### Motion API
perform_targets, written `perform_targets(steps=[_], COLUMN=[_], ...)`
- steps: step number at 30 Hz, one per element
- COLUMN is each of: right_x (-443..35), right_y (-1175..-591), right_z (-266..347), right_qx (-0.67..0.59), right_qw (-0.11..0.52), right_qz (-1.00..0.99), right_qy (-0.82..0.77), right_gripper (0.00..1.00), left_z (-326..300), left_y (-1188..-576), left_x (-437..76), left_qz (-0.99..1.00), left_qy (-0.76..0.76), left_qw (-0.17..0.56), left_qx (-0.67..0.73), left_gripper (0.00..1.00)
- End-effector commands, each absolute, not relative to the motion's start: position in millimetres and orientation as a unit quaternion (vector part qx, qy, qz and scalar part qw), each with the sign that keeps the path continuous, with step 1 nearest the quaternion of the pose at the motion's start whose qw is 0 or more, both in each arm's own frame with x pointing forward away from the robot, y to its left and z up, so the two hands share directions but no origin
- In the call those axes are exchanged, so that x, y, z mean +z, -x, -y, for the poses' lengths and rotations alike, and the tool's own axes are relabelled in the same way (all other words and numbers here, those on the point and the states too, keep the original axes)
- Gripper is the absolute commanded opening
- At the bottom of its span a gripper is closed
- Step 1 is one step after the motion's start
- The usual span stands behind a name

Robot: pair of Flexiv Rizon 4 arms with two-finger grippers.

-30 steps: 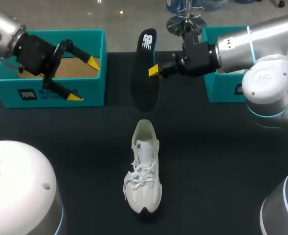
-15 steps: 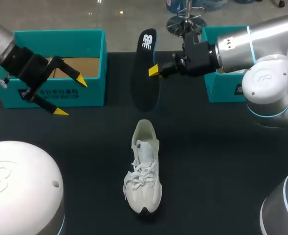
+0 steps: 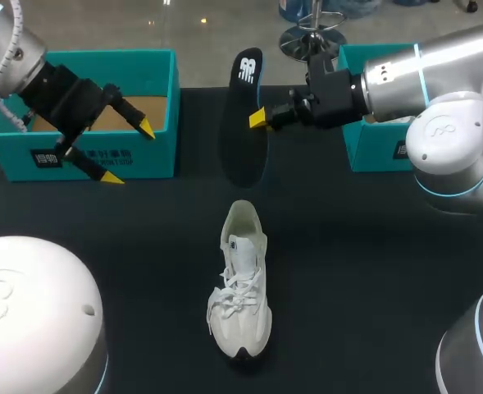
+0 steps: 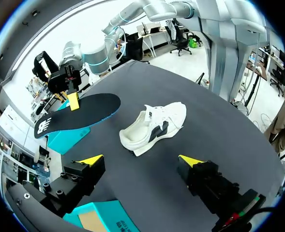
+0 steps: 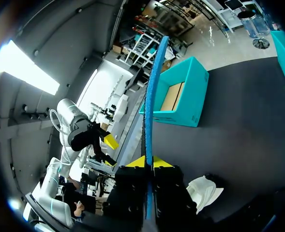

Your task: Take the shoe out of the shoebox, open the shoe tongue, remove and reinsert the insole, then place the shoe into the shoebox

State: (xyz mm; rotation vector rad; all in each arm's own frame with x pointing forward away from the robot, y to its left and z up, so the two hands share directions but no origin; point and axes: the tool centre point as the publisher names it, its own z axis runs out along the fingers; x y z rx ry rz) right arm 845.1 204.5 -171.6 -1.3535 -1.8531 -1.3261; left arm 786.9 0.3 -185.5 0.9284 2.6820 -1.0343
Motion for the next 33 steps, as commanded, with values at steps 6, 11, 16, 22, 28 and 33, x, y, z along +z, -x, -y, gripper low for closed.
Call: perform_targets(steps=[6,11,16,22,28,33], right_x=[-170.8,-170.8,-170.8,-170.8,-170.8,-170.8], right_y=[-844.3,-844.3,-844.3,-844.3,-844.3,-844.3], right_z=[-205.7,-205.7,-205.7,-205.7,-205.7,-205.7], right_qx=[-0.484,-0.484,-0.484,-0.484,-0.484,-0.484], right_qw=[0.241,0.241,0.241,0.241,0.241,0.241], right_qz=[0.679,0.679,0.679,0.679,0.679,0.679], right_qy=[0.497,0.497,0.497,0.497,0.497,0.497], right_gripper=[0.00,0.00,0.00,0.00,0.00,0.00], left_z=[-18.0,-33.3,-45.8,-59.6,-72.1,-73.3], left_y=[-795.1,-799.1,-802.6,-804.8,-807.6,-806.7], left_x=[-208.2,-225.9,-235.7,-237.6,-241.5,-242.9], left_qz=[-0.913,-0.925,-0.937,-0.955,-0.963,-0.960], left_qy=[-0.255,-0.224,-0.183,-0.120,-0.094,-0.101], left_qw=[0.035,0.015,0.007,0.009,0.003,-0.007], left_qx=[-0.317,-0.307,-0.299,-0.270,-0.253,-0.260], left_gripper=[1.00,1.00,1.00,1.00,1.00,1.00])
